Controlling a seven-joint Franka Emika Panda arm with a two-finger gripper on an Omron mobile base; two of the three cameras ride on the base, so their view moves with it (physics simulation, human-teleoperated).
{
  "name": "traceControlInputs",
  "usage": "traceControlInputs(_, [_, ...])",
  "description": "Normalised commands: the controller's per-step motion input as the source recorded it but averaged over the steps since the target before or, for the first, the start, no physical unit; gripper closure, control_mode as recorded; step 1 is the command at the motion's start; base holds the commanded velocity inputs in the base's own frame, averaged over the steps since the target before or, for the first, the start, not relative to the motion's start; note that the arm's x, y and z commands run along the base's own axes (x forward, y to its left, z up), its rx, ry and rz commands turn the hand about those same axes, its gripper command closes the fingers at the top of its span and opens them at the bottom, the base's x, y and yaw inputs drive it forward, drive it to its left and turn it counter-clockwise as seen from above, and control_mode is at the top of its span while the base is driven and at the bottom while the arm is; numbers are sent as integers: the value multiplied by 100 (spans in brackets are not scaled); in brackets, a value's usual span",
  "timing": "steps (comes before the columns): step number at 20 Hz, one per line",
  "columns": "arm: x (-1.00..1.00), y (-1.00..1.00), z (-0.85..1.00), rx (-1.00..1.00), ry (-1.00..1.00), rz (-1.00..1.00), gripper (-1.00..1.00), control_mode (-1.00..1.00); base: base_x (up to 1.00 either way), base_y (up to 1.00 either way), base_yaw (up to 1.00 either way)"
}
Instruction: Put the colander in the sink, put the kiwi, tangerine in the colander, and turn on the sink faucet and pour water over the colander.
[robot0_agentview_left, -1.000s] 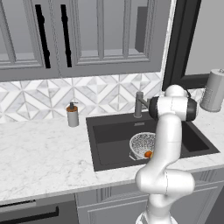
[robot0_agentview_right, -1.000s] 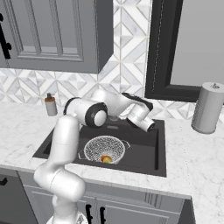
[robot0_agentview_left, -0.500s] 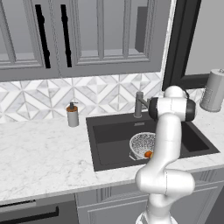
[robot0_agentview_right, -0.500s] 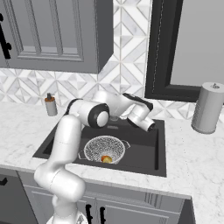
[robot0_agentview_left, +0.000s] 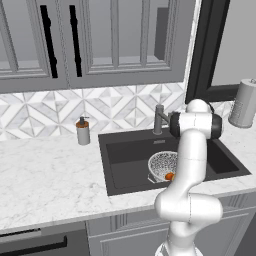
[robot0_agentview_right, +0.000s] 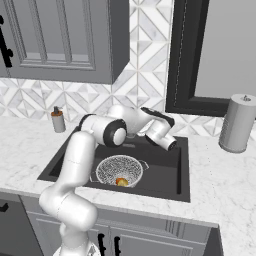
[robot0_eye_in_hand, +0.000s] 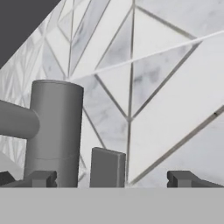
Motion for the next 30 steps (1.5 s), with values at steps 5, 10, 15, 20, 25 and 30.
traceControlInputs(5, [11,4,-6,0,0,-1,-100,-100,0,0,0])
traceControlInputs(10, [15,2,0,0,0,-1,-100,-100,0,0,0])
traceControlInputs(15, [17,0,0,0,0,0,100,-100,0,0,0])
traceControlInputs(20, [13,0,-5,0,0,0,100,-100,0,0,0])
traceControlInputs(25, [13,0,-12,0,0,-1,100,-100,0,0,0])
traceControlInputs(30, [13,-6,-11,0,0,-1,100,-100,0,0,0])
